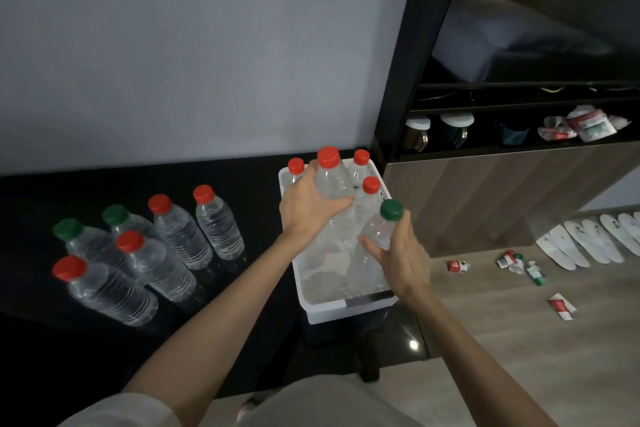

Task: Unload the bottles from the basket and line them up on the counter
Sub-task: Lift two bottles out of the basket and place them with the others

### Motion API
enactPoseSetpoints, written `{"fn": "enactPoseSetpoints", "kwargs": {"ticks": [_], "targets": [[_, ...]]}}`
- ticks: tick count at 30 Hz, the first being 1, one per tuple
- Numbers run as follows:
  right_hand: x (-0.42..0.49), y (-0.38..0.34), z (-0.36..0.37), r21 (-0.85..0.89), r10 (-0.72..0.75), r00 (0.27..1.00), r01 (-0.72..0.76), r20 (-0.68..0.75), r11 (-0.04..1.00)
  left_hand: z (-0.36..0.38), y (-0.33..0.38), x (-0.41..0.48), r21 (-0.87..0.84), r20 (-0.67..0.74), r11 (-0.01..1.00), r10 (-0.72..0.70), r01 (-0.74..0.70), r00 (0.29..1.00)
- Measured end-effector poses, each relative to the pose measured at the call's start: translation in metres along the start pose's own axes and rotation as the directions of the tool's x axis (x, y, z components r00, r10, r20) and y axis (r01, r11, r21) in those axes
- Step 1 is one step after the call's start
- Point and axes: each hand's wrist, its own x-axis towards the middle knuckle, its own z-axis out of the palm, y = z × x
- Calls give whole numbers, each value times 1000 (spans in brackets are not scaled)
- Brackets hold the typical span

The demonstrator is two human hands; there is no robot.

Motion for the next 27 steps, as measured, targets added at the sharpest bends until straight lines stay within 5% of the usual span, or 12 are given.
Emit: {"fn": "enactPoseSetpoints", "kwargs": {"ticks": [6,14,27], "targets": [[20,-50,-36,65,-172,976,182,-136,981,-46,37,2,-147,-178,985,64,-91,982],[40,-126,-71,230,-356,926,376,-125,898,-133,61,2,-90,-269,969,199,-230,942],[37,-183,13,291,-591,790,534,163,794,-198,-16,-79,162,-243,986,-3,43,970]]}}
